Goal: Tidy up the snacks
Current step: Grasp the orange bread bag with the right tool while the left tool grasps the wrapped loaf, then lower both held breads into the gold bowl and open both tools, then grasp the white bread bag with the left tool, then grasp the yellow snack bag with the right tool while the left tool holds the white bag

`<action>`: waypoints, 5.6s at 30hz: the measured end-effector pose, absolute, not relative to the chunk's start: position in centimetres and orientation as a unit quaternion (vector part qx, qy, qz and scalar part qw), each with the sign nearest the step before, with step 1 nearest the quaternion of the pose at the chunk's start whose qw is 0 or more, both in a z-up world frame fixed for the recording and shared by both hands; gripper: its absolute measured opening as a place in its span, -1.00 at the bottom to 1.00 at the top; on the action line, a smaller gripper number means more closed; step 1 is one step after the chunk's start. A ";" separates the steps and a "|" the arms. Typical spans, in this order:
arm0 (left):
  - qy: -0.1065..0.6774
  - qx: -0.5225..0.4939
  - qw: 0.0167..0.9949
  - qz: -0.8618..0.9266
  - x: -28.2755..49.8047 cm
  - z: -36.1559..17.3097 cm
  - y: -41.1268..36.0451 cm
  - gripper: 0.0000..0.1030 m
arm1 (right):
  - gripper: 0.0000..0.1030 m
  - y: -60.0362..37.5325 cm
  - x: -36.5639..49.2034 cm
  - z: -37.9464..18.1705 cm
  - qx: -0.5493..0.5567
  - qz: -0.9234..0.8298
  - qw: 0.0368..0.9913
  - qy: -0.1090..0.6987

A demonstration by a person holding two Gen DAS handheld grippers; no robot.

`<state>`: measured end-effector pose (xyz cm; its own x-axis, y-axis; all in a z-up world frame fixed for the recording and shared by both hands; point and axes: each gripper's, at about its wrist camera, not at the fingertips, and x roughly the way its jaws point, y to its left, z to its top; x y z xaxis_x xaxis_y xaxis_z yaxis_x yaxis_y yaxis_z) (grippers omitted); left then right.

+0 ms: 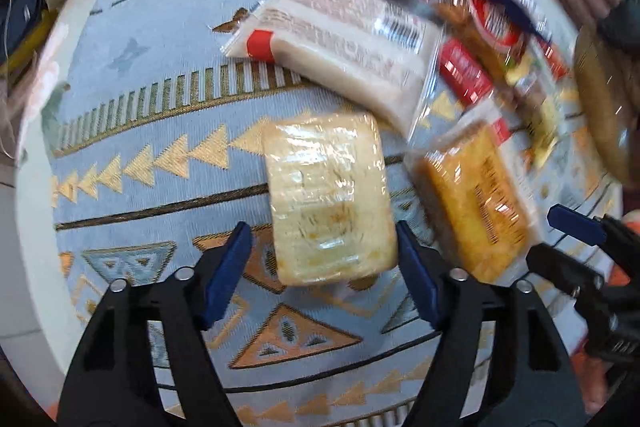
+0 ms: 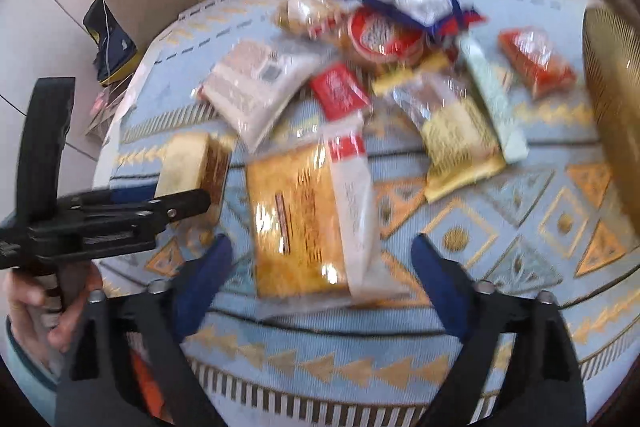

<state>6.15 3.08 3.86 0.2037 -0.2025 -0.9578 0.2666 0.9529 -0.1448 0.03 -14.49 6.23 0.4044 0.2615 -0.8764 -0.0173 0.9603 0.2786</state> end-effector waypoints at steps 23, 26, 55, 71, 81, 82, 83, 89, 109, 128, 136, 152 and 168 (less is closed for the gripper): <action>0.571 -0.009 0.807 -0.152 5.7 4.4 2.3 0.09 | 0.36 -13.9 -2.5 4.8 0.103 0.024 0.838 0.535; 0.552 -0.003 0.815 -0.175 5.1 6.0 1.1 0.09 | 0.36 -16.7 -4.2 7.3 0.134 0.017 0.844 0.519; 0.434 0.040 0.795 -0.423 5.7 16.1 -28.4 0.43 | 0.46 -43.0 -8.4 14.0 0.244 -0.237 0.858 0.385; 0.394 -0.034 0.870 -0.294 8.0 23.0 -4.6 0.70 | 0.71 -25.8 -5.2 17.3 0.212 -0.054 0.896 0.386; 0.514 -0.159 0.834 -0.123 11.8 12.9 7.8 0.68 | 0.71 -19.2 -2.9 9.0 0.149 -0.015 0.880 0.451; 0.523 -0.164 0.828 -0.117 12.1 11.9 7.7 0.69 | 0.71 -19.4 -2.7 8.4 0.153 -0.014 0.877 0.455; 0.532 -0.171 0.821 -0.114 12.4 11.2 7.5 0.69 | 0.71 -19.8 -2.7 8.1 0.158 -0.012 0.875 0.456; 0.551 -0.187 0.806 -0.110 13.0 8.6 5.4 0.70 | 0.71 -21.3 -2.1 6.9 0.170 -0.020 0.872 0.459; 0.540 -0.161 0.814 -0.143 11.1 6.6 4.4 0.85 | 0.78 -19.4 -1.6 5.1 0.142 -0.043 0.868 0.474; 0.588 -0.232 0.773 -0.055 19.0 2.1 2.3 0.94 | 0.78 -21.8 4.0 4.1 0.116 -0.055 0.867 0.482; 0.583 -0.059 0.807 -0.070 20.0 1.2 -3.0 0.94 | 0.75 -21.3 4.9 2.5 0.111 -0.042 0.860 0.495; 0.575 0.104 0.789 -0.192 11.8 2.0 -4.5 0.67 | -0.72 -20.2 -0.9 0.7 0.183 -0.042 0.801 0.568; 0.591 0.074 0.773 -0.218 5.5 1.8 -3.4 0.90 | 0.44 -18.9 2.6 4.9 0.017 0.004 0.856 0.517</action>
